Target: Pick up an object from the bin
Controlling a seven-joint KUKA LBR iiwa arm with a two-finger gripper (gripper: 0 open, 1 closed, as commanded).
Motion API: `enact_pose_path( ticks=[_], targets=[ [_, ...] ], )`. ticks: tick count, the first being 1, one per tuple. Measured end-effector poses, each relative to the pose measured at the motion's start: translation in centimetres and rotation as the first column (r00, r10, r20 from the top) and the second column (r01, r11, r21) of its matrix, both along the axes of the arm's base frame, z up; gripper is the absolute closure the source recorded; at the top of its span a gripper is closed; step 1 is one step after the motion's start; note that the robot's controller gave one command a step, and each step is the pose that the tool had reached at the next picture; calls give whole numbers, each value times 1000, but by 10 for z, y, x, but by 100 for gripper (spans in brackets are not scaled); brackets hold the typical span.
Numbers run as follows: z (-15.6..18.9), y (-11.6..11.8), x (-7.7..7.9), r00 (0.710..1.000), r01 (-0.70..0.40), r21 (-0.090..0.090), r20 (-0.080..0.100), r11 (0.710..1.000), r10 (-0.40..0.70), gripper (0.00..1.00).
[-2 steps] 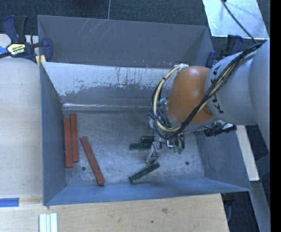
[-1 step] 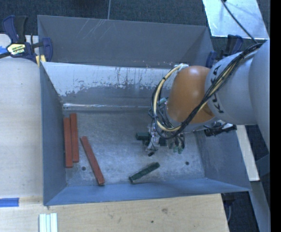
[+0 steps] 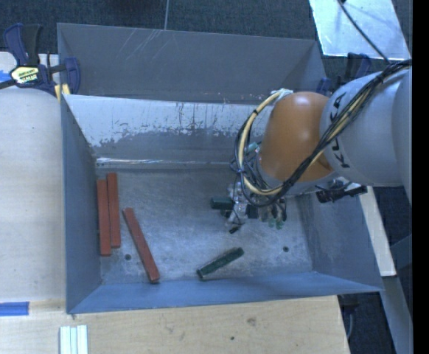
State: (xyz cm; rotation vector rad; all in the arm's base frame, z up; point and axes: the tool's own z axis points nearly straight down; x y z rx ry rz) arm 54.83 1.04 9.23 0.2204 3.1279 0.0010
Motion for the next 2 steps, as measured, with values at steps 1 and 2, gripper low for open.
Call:
enact_pose_path(
  ticks=[1, 2],
  targets=[
    [40, 0, 2, 1000, -1, 0, 1, 1000, 1, 100],
    [97, -1, 4, 1000, -3, 0, 4, 1000, 3, 100]
  ],
)
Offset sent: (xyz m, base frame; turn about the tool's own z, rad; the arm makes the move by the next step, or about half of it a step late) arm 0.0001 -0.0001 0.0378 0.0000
